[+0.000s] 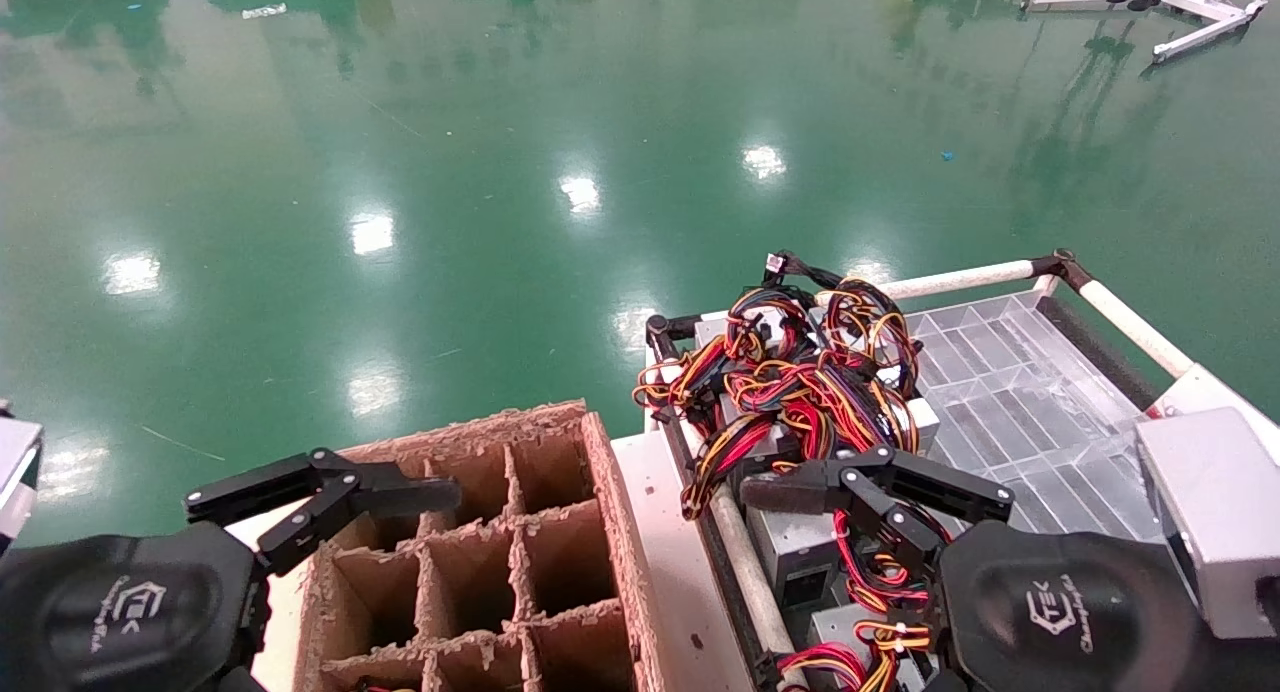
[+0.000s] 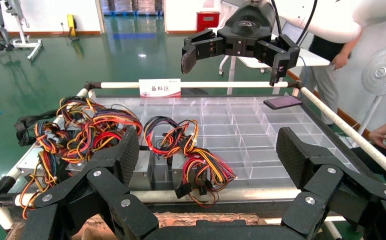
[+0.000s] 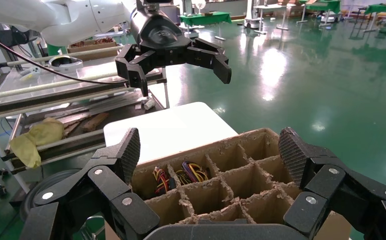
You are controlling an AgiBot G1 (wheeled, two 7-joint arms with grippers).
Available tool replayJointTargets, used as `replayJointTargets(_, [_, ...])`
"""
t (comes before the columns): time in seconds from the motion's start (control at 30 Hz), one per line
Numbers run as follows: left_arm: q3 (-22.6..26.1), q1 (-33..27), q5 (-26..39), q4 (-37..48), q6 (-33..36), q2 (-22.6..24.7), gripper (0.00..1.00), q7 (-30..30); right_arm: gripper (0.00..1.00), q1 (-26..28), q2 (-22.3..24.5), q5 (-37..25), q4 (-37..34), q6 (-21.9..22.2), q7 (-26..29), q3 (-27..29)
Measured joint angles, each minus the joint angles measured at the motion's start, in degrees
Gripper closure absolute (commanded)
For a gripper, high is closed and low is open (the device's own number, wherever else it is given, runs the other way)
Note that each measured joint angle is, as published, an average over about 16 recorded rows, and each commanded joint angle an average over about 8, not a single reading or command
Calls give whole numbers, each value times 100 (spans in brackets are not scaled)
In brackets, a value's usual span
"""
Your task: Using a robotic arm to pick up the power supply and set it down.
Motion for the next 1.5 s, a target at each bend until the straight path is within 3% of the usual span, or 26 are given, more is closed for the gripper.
replayJointTargets(1.0, [0,0,0,0,0,0,1,0,0,0,0,0,0,0,0,0])
replayJointTargets(1.27, [0,0,0,0,0,0,97,0,0,0,0,0,0,0,0,0])
replayJointTargets(1.5, [0,0,0,0,0,0,100,0,0,0,0,0,0,0,0,0])
